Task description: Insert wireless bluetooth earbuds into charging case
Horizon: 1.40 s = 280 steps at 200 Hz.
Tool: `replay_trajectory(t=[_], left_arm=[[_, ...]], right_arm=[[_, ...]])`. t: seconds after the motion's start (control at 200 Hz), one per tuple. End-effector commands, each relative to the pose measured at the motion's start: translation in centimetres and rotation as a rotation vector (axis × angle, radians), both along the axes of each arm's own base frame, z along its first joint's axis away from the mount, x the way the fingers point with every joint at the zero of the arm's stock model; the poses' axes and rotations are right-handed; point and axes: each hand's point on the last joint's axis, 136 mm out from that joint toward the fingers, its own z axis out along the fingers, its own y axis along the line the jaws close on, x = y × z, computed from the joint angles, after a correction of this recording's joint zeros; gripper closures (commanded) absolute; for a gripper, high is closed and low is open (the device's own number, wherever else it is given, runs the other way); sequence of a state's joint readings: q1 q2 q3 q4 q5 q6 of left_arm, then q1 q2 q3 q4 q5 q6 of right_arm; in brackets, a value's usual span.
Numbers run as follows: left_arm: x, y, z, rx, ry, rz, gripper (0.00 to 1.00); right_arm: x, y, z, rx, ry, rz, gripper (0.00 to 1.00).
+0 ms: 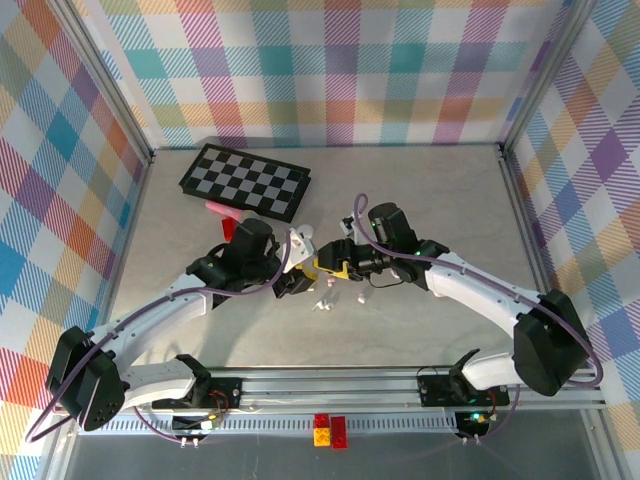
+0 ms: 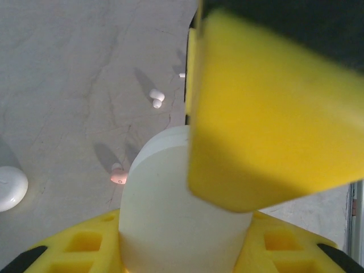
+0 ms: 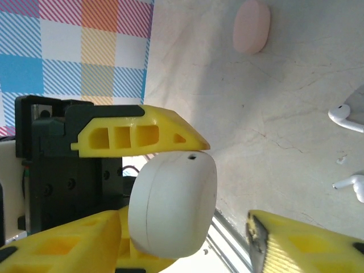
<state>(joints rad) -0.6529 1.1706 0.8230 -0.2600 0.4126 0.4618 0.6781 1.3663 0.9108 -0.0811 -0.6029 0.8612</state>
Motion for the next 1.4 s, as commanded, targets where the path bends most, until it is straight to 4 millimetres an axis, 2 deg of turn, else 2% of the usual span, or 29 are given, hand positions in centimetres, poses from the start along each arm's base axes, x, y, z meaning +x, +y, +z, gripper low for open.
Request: replay_trajectory(t=[0.0,0.115,0.225,0.4,0.445,0.525,0.615,0.69,0.815,0.915,1.13,1.195,1.295,1.395], left_arm=[[-0.6,-1.1,1.4,-0.026,-0.033,-0.07,0.65],[-0.7,-1.3,1.4,-0.027,-0.035,-0.073,0.65],[-0.4,-1.4,1.6,-0.034,-0.031,-0.052,0.65],[0.3,-1.7,2.4,-0.108,-0.034,0.001,0.54],[0.4,-1.9,2.8,-0.145,-0.042,0.016,0.45],[0.7,-2.3,4.0,-0.22,-0.048,0.035,0.34],[1.1,-2.9,6.0,-0.342,-0.068,0.05,0.1],[1.6,-3.2,7.5,-0.44,-0.102,0.07,0.02],[2.3,-3.2,9.3,-0.554,-0.157,0.099,0.02],[2.7,-2.9,11.0,-0.648,-0.213,0.122,0.04],[1.4,-3.6,13.4,-0.764,-0.325,-0.012,0.06],[1.3,-3.9,13.7,-0.782,-0.337,-0.041,0.1],[1.7,-4.3,14.4,-0.813,-0.316,-0.054,0.23],[1.6,-4.5,15.4,-0.865,-0.329,-0.091,0.28]], right_arm=[[0.2,0.9,1.4,0.045,-0.008,0.025,0.46],[0.1,1.2,1.1,0.043,0.013,0.032,0.54],[0.0,1.2,1.0,0.041,0.022,0.032,0.69],[0.8,-0.5,3.1,0.067,-0.013,-0.004,0.79],[1.1,-1.0,4.0,0.106,-0.014,-0.019,0.8],[1.5,-1.9,5.5,0.174,-0.01,-0.04,0.82],[1.8,-2.8,7.1,0.252,-0.002,-0.055,0.84],[2.0,-3.5,8.4,0.322,0.008,-0.069,0.86],[2.3,-4.8,10.3,0.415,0.064,-0.087,0.89],[2.0,-4.9,11.4,0.467,0.102,-0.066,0.9],[2.5,-4.9,12.7,0.581,0.152,-0.076,0.93],[2.6,-4.9,12.9,0.605,0.161,-0.083,0.94],[2.5,-5.0,13.1,0.613,0.163,-0.076,0.95],[2.5,-5.0,13.3,0.617,0.159,-0.076,0.95]])
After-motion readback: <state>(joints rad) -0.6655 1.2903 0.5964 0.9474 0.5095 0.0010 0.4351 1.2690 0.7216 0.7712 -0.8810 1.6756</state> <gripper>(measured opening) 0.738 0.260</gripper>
